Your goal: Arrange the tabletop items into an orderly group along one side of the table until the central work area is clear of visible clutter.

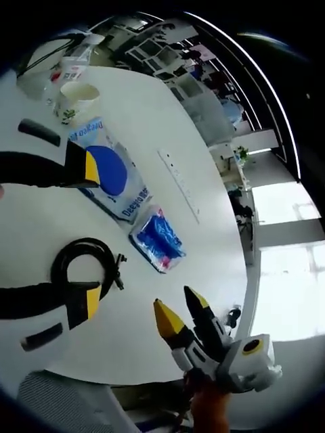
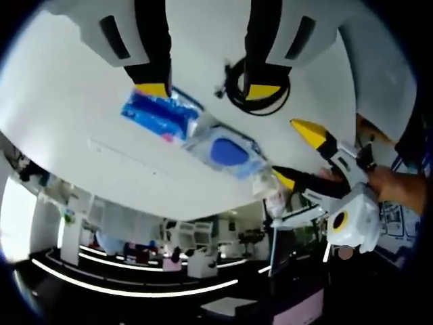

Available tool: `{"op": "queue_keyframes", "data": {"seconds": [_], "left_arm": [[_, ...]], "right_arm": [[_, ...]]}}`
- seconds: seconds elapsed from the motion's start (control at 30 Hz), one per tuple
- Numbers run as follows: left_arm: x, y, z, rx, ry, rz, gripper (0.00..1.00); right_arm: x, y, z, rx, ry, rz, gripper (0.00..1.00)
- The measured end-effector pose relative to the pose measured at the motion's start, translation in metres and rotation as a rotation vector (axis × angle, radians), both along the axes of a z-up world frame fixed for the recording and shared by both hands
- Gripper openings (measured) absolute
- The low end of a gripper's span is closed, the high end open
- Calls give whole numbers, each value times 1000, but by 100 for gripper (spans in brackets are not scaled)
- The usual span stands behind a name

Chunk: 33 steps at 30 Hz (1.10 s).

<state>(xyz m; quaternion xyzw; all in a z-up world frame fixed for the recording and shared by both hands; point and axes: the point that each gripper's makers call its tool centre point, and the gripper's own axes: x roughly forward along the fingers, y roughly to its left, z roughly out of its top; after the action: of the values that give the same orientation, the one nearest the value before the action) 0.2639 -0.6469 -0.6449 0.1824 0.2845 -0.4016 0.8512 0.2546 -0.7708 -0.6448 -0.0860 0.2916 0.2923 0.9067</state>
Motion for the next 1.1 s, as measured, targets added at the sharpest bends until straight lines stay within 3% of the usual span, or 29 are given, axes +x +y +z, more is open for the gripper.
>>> {"op": "queue_keyframes", "data": {"seconds": [0.33, 1.1], "left_arm": [[-5, -4, -13, -4, 39, -16, 47], [-12, -2, -39, -7, 97, -5, 45]], "right_arm": [[-5, 8, -16, 10, 41, 12, 33], [-15, 24, -46, 17, 113, 32, 33]]}}
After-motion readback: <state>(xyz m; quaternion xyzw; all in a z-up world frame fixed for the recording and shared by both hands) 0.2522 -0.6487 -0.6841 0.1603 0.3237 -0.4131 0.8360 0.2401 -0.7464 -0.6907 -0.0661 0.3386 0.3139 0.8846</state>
